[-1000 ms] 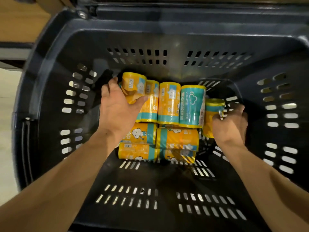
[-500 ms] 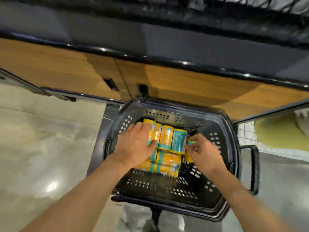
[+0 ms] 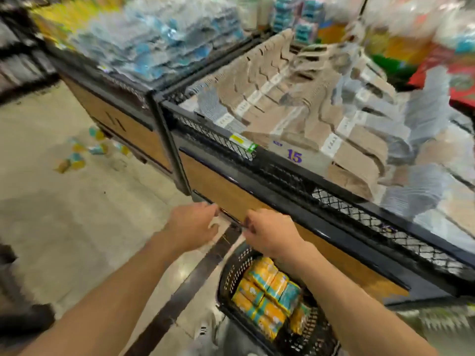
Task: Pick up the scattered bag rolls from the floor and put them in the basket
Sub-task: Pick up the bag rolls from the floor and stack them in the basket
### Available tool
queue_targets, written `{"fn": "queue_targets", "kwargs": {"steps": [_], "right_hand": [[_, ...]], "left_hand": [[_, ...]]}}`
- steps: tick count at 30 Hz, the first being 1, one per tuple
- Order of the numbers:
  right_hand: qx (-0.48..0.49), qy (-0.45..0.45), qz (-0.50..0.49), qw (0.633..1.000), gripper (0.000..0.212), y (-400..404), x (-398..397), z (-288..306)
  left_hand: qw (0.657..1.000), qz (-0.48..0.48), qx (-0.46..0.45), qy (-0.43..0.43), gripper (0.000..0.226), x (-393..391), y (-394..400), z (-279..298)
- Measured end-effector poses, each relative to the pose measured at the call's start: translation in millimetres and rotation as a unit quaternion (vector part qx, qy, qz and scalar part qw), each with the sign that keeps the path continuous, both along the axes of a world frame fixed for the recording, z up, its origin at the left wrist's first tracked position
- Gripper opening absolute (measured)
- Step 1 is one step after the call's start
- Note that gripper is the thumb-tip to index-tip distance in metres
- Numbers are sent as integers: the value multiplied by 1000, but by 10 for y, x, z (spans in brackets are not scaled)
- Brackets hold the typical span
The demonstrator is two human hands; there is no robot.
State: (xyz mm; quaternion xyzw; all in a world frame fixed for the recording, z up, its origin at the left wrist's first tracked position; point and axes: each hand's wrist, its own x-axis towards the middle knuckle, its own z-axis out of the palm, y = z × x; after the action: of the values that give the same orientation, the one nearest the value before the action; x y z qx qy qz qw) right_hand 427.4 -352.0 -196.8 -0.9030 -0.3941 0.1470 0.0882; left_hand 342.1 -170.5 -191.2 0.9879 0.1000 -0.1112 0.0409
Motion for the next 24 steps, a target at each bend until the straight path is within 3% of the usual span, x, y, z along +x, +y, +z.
{"fn": "queue_targets", "kwargs": {"steps": [5, 13, 24], "right_hand": [[7, -83, 108, 991, 25, 728, -97, 840], [51, -125, 252, 958, 22, 2263, -648, 1638], [82, -136, 251, 955, 26, 4207, -1198, 2079]], "left_hand": [[991, 104, 83, -33, 35, -786, 882, 895], [961, 240, 124, -57, 33, -1737, 1925, 1495], [939, 307, 111, -111, 25, -2464, 3701, 1787]]}}
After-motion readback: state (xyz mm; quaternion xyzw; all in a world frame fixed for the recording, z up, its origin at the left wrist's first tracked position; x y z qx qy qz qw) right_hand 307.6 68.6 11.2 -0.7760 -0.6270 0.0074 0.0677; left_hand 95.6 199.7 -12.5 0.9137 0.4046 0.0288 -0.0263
